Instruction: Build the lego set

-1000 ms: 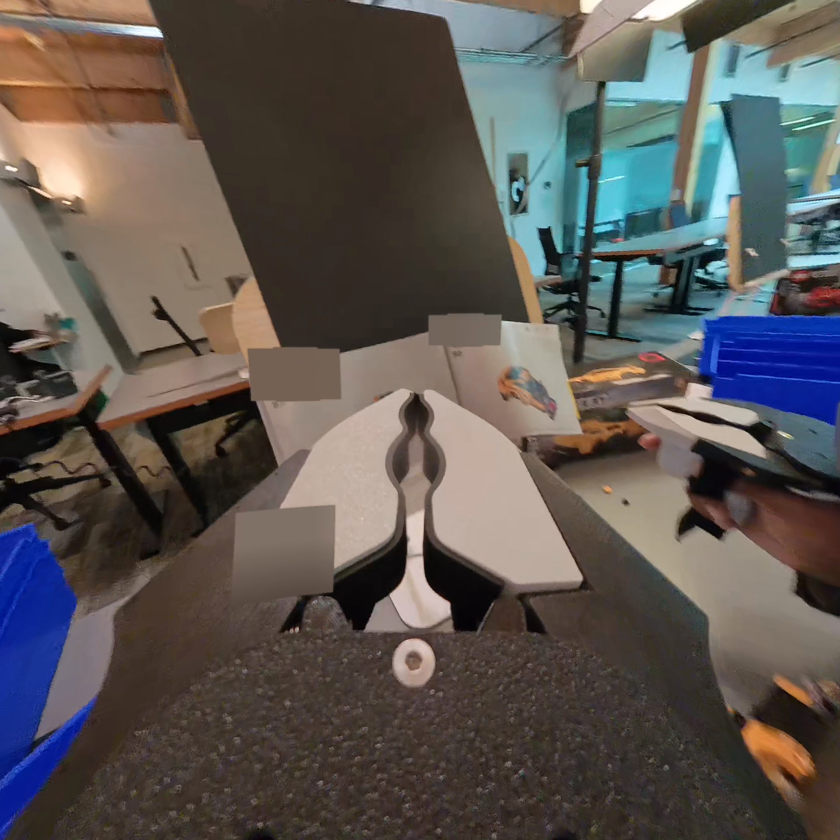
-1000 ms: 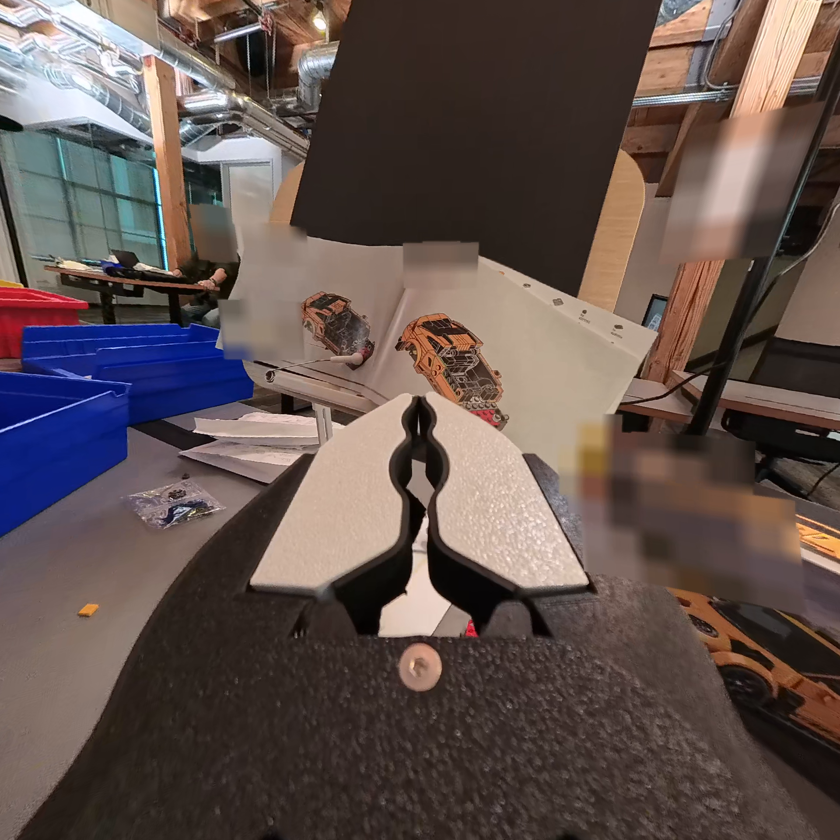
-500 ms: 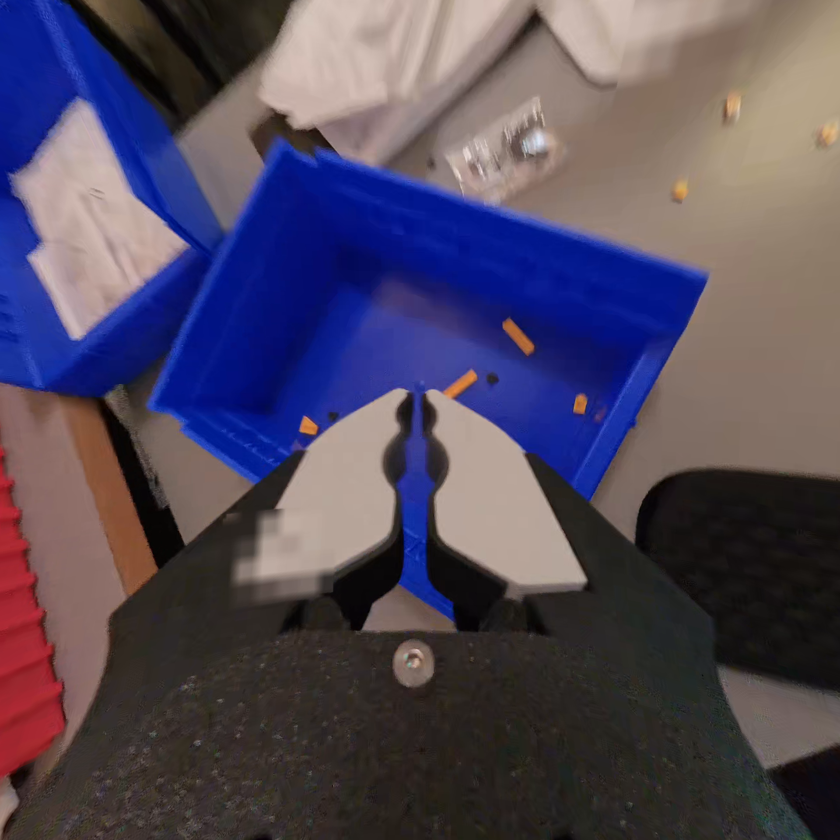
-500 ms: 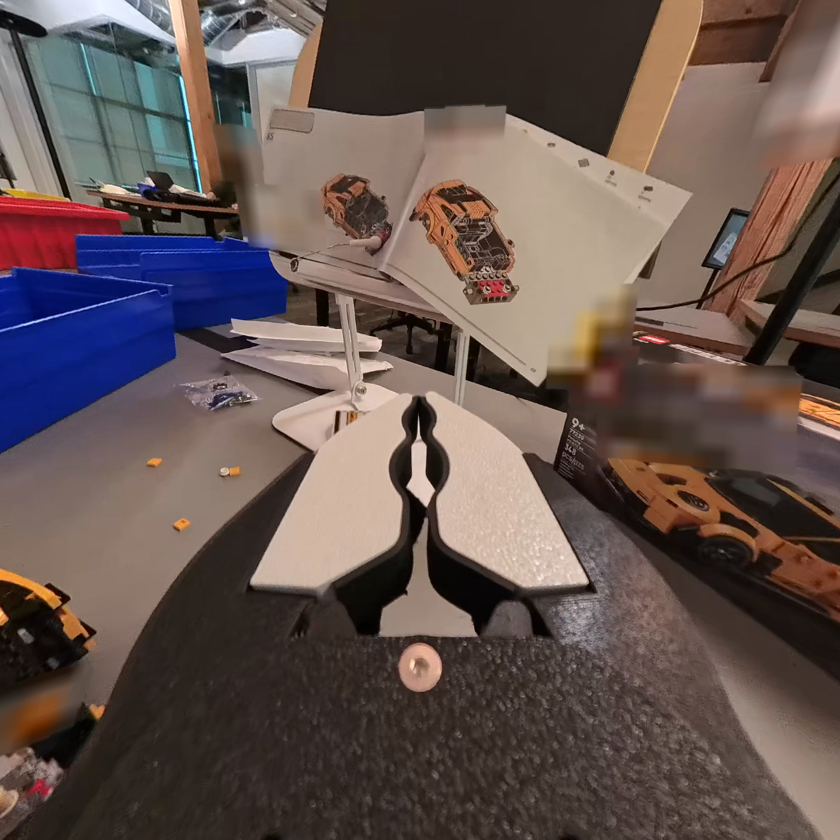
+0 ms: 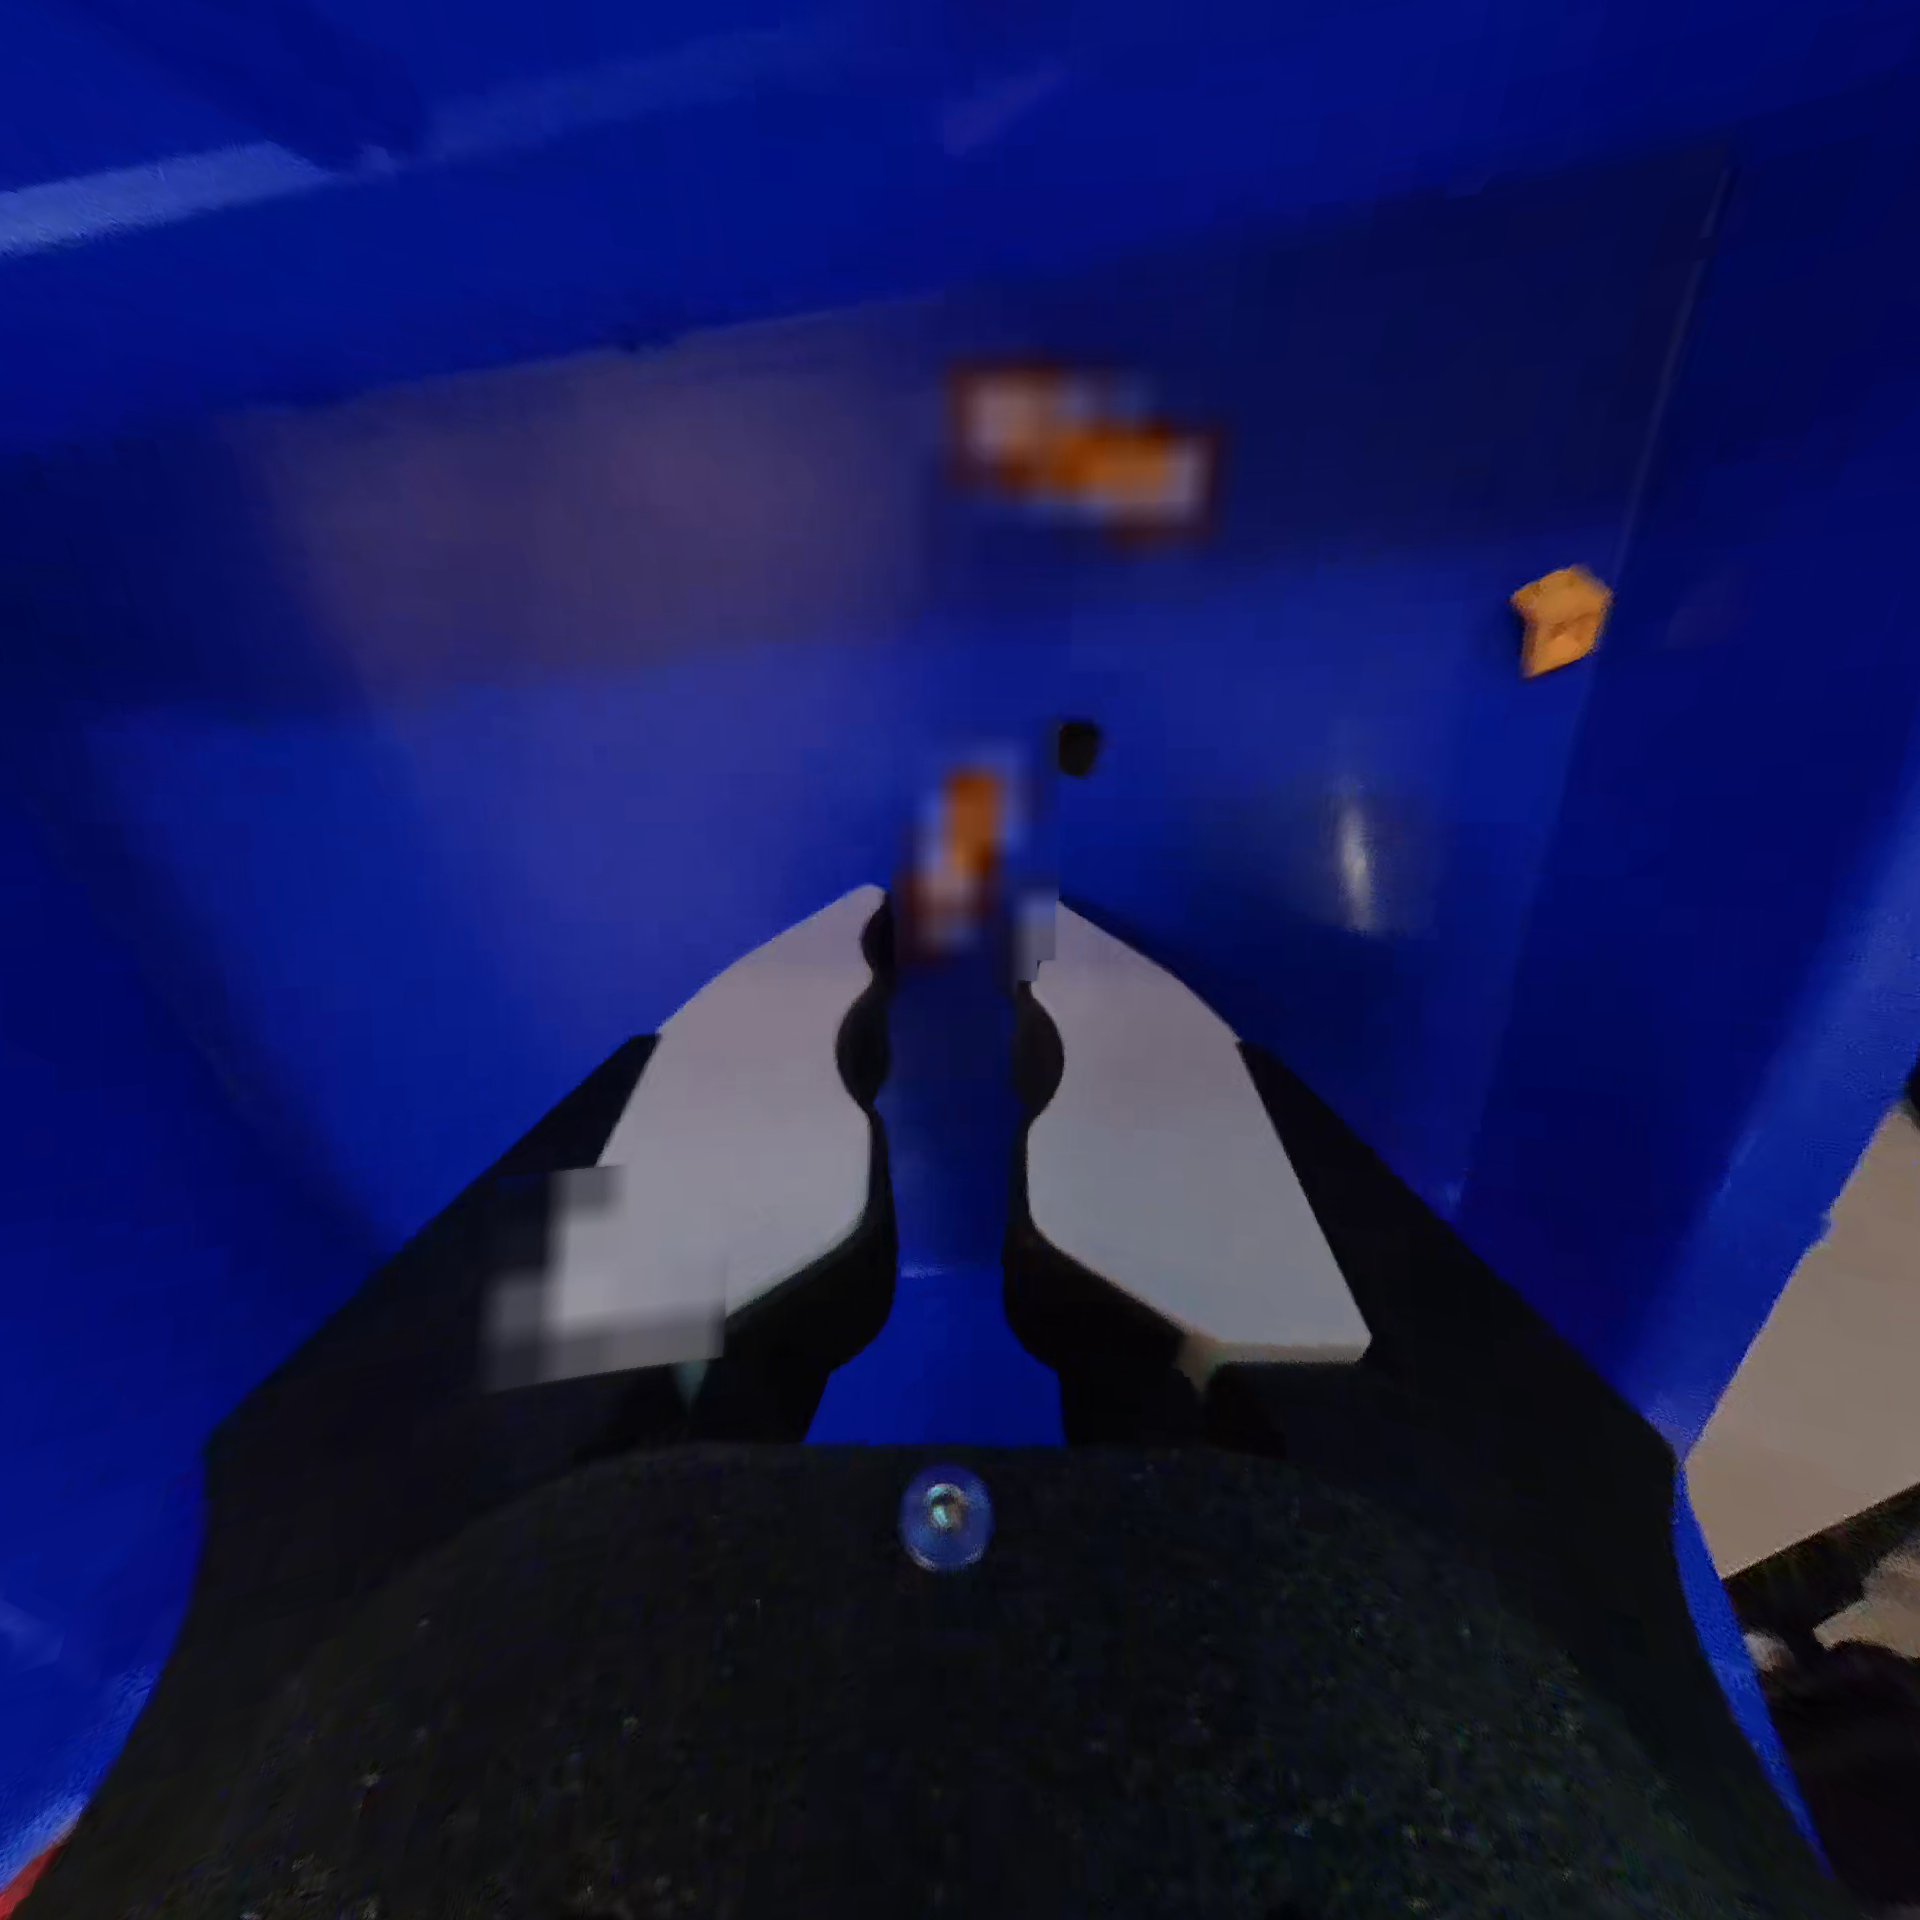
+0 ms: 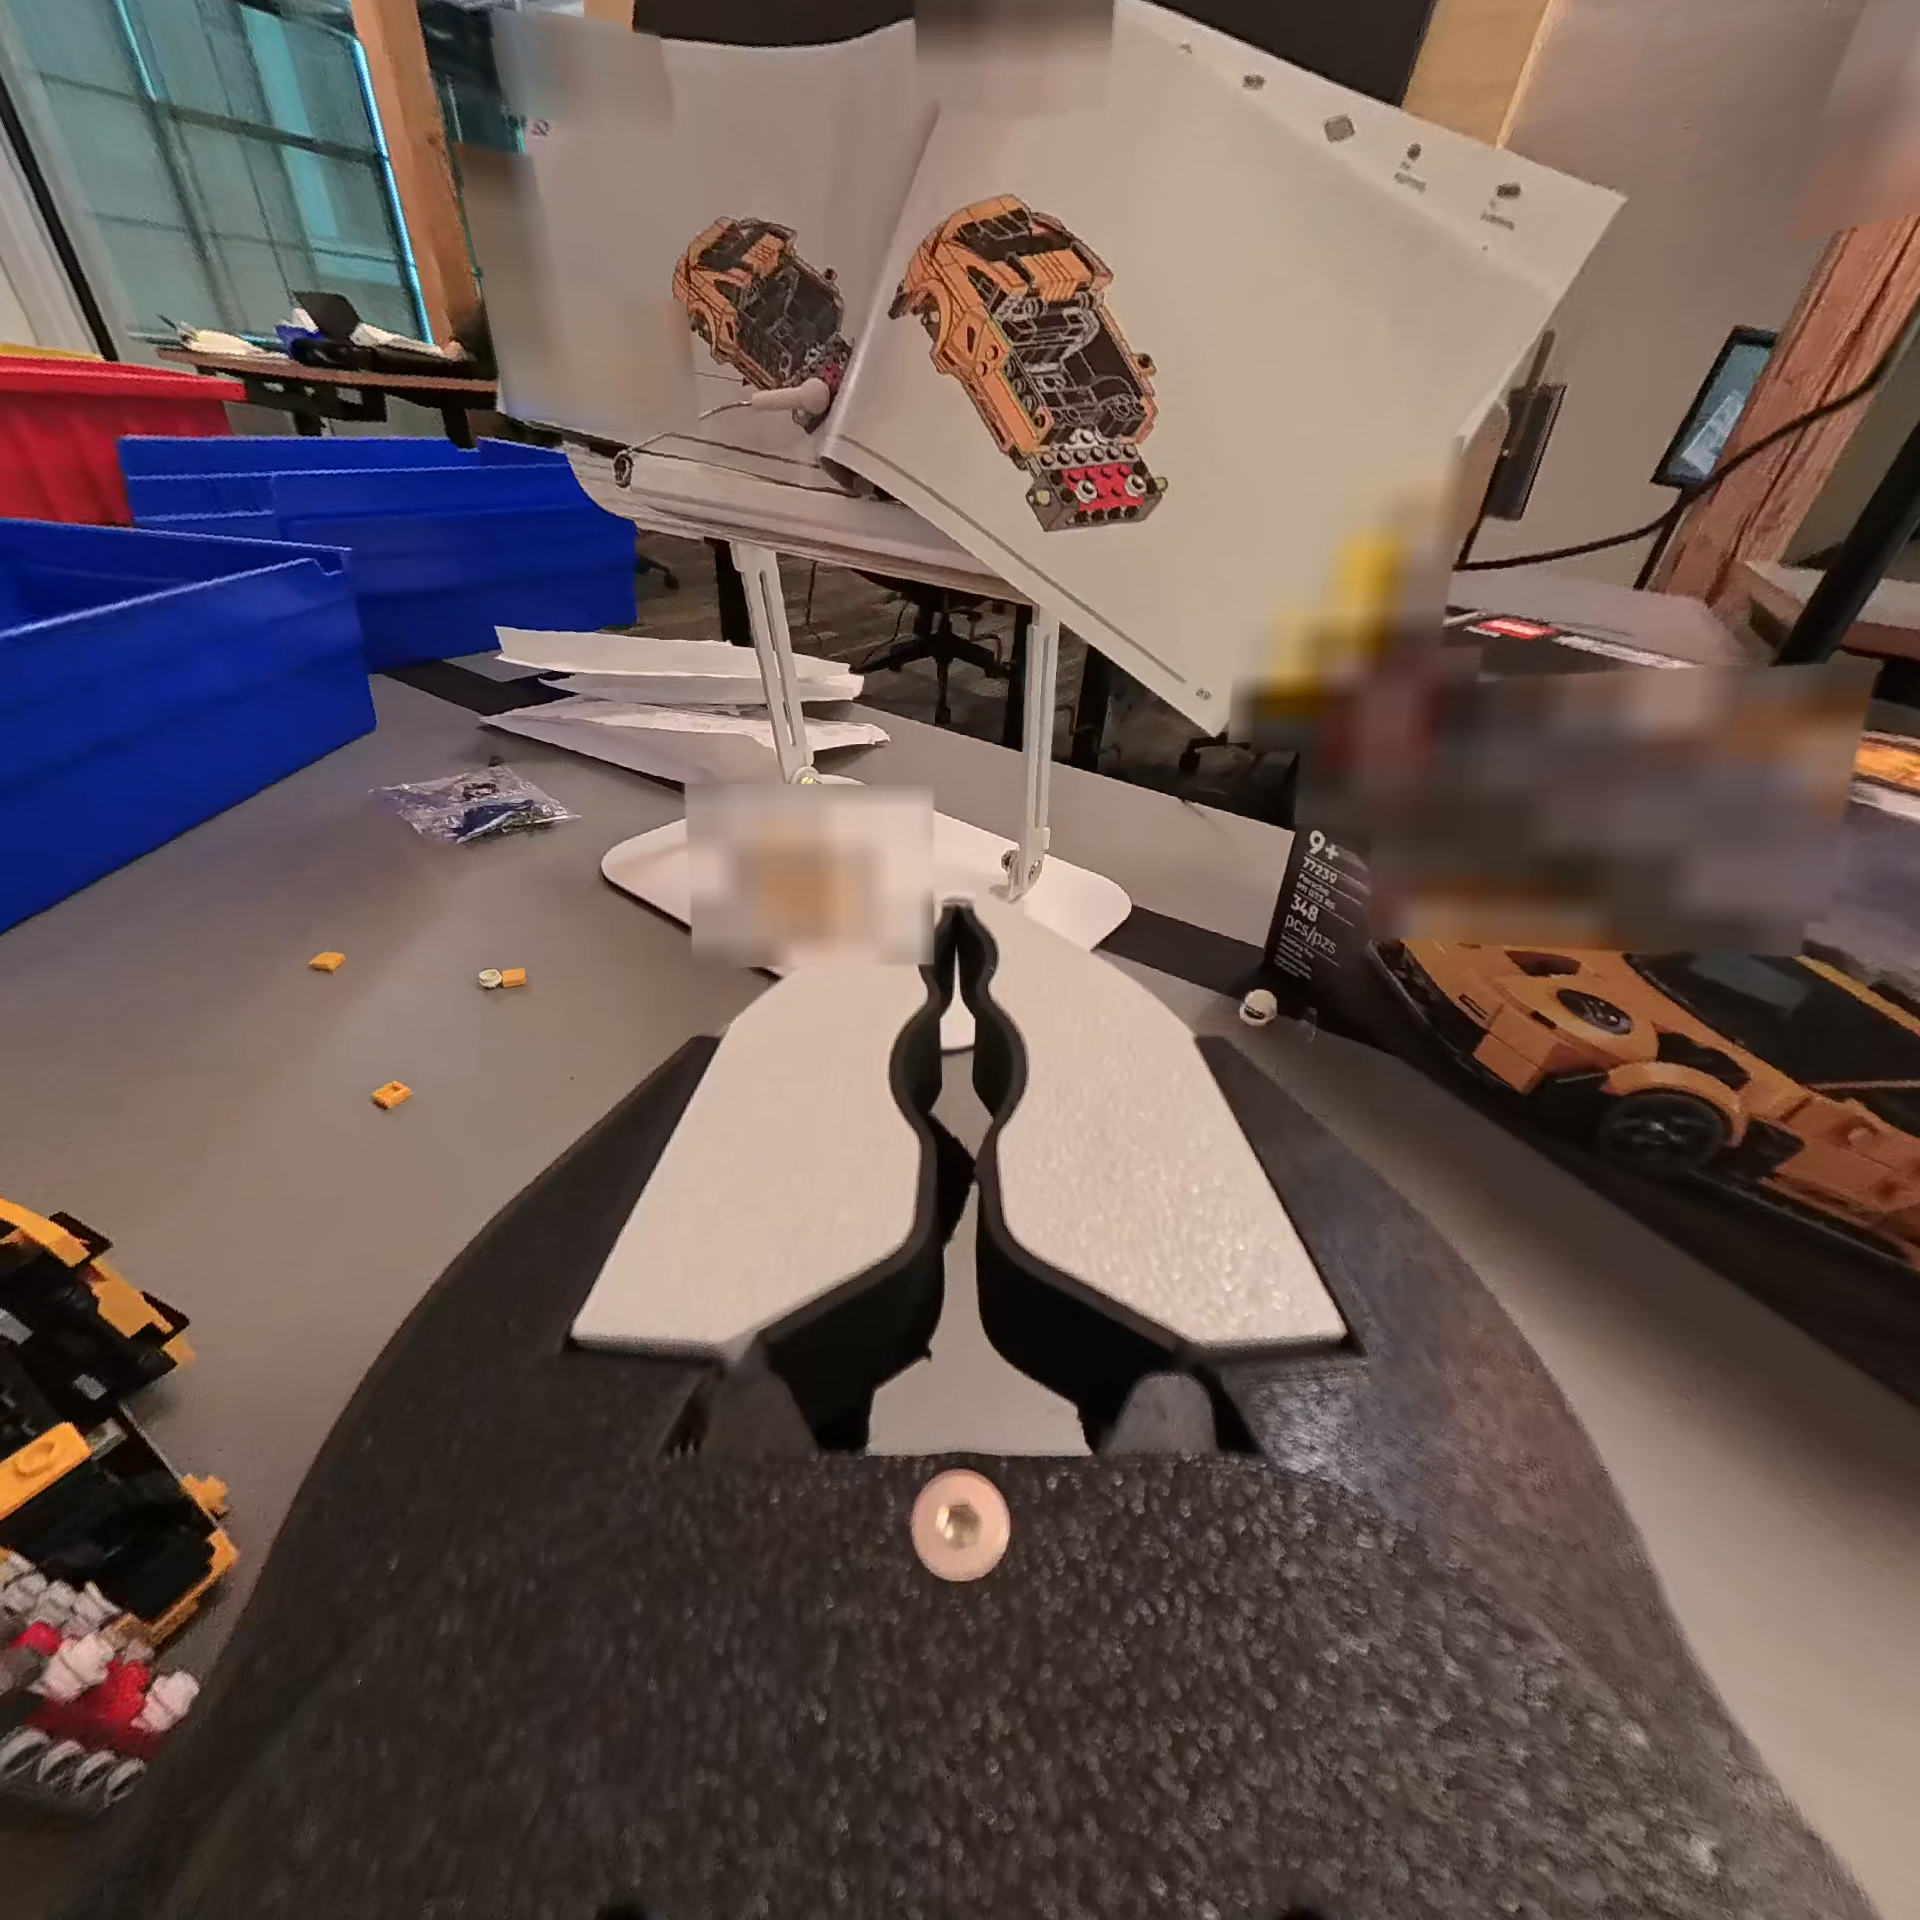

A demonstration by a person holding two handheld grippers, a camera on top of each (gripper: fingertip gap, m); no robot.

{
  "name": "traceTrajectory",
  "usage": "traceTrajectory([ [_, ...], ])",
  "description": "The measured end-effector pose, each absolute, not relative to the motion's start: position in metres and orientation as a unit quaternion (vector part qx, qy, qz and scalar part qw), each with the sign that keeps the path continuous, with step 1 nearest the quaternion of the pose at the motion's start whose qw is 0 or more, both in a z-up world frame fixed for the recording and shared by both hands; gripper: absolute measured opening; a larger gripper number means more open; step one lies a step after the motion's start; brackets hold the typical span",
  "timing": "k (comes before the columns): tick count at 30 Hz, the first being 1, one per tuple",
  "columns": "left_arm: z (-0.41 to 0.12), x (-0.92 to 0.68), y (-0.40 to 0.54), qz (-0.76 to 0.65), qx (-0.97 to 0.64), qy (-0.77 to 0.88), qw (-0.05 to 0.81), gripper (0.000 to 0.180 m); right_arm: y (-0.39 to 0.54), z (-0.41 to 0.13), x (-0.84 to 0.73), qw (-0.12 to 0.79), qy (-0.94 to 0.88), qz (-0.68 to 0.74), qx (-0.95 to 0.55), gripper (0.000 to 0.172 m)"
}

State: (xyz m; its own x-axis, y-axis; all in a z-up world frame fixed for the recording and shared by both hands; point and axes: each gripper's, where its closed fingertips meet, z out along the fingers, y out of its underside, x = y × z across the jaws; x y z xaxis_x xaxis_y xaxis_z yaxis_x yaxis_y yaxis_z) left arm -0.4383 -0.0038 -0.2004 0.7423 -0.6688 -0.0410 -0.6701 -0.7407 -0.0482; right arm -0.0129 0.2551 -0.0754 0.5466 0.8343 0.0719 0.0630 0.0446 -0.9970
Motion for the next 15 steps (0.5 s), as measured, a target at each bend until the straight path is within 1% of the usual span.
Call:
traceTrajectory([
  [2,-0.201,-0.434,-0.003,-0.008,-0.933,0.359,0.033,0.009,0.257,-0.078,-0.013,0.617,-0.357,0.32,-0.625,0.0],
  [5,-0.2,-0.431,-0.005,-0.014,-0.938,0.345,0.027,0.01,0.256,-0.079,-0.015,0.607,-0.359,0.331,-0.627,0.0],
  [6,-0.196,-0.423,-0.005,-0.035,-0.939,0.338,0.045,0.01,0.254,-0.078,-0.015,0.61,-0.362,0.331,-0.623,0.0],
  [8,-0.167,-0.386,0.006,-0.131,-0.93,0.31,0.15,0.009,0.249,-0.071,-0.016,0.619,-0.371,0.329,-0.609,0.0],
  [10,-0.109,-0.33,0.013,-0.283,-0.869,0.292,0.283,0.008,0.239,-0.064,-0.019,0.628,-0.386,0.333,-0.588,0.0],
  [12,-0.044,-0.278,0.012,-0.42,-0.762,0.286,0.401,0.008,0.223,-0.055,-0.028,0.632,-0.409,0.344,-0.562,0.0],
  [13,-0.017,-0.258,0.009,-0.476,-0.707,0.277,0.444,0.008,0.211,-0.049,-0.035,0.631,-0.424,0.353,-0.546,0.0],
  [15,0.02,-0.225,0.005,-0.564,-0.608,0.252,0.498,0.007,0.18,-0.035,-0.049,0.632,-0.468,0.364,-0.498,0.0],
])
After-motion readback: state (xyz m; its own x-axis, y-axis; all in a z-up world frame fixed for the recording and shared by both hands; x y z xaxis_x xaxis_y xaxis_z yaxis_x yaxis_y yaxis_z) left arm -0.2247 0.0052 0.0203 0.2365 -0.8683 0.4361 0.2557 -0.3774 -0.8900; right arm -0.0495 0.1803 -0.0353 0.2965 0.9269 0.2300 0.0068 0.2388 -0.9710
